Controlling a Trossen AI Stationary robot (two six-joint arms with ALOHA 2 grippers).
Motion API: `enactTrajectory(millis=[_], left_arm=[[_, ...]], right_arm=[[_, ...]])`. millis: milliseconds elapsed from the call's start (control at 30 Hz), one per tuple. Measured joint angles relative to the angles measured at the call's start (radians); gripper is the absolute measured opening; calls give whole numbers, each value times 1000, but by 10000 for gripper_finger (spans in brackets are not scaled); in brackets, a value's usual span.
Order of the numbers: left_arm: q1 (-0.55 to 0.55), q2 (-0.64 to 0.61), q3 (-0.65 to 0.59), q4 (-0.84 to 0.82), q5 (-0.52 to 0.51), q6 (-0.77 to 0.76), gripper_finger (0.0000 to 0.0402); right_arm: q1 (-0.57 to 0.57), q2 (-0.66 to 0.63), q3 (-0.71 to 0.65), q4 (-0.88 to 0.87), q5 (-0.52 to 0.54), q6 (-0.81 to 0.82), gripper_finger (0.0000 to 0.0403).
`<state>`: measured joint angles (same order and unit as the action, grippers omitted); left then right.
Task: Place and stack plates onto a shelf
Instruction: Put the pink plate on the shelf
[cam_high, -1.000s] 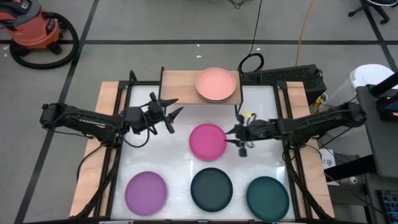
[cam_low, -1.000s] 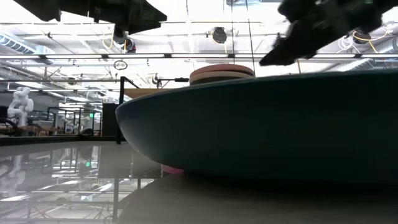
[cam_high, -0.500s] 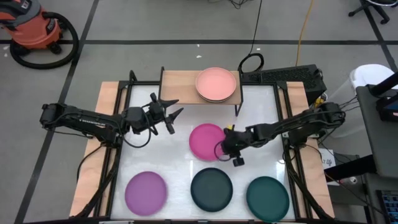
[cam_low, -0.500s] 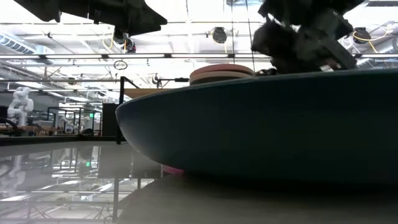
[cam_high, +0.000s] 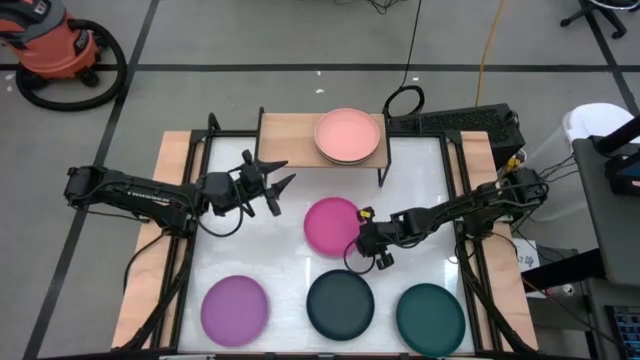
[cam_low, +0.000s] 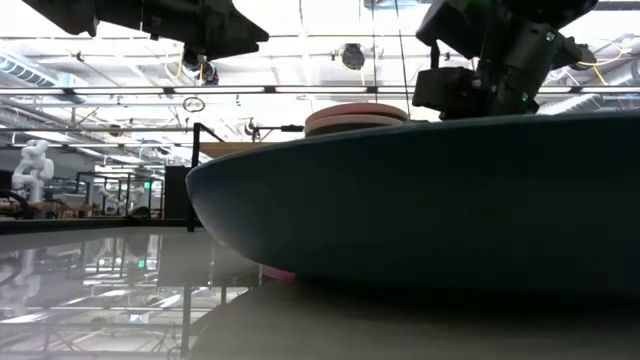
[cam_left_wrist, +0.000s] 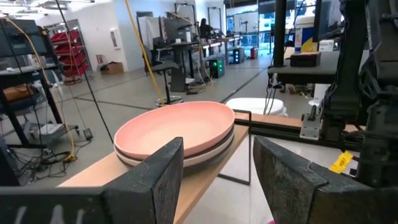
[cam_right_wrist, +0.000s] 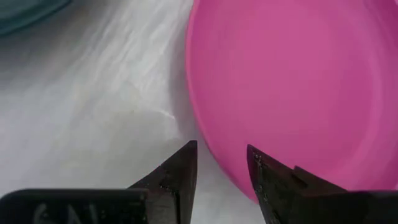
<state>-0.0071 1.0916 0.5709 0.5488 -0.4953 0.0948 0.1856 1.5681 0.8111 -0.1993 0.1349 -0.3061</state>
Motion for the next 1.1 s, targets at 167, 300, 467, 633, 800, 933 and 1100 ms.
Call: enactTrajectory(millis=[167, 300, 467, 633, 800, 933, 1100], left_arm=[[0, 0, 0, 0, 0, 1, 200], [0, 0, 0, 2, 0, 1, 200], [0, 0, 0, 2, 0, -9, 200], [0, 0, 0, 2, 0, -16, 200], [0, 0, 0, 2, 0, -17, 200], [-1, 0, 0, 25, -1, 11, 200], [-8, 0, 0, 53, -3, 48, 200]], right_arm=[[0, 1, -25, 10, 0, 7, 121], [0, 4, -83, 111, 2, 52, 121], [0, 4, -124, 154, 48, 85, 101], [0, 4, -129, 157, 58, 72, 21], [8, 3, -130, 159, 66, 60, 12], [22, -21, -128, 166, 66, 58, 4], [50, -115, -95, 157, 107, 58, 2]])
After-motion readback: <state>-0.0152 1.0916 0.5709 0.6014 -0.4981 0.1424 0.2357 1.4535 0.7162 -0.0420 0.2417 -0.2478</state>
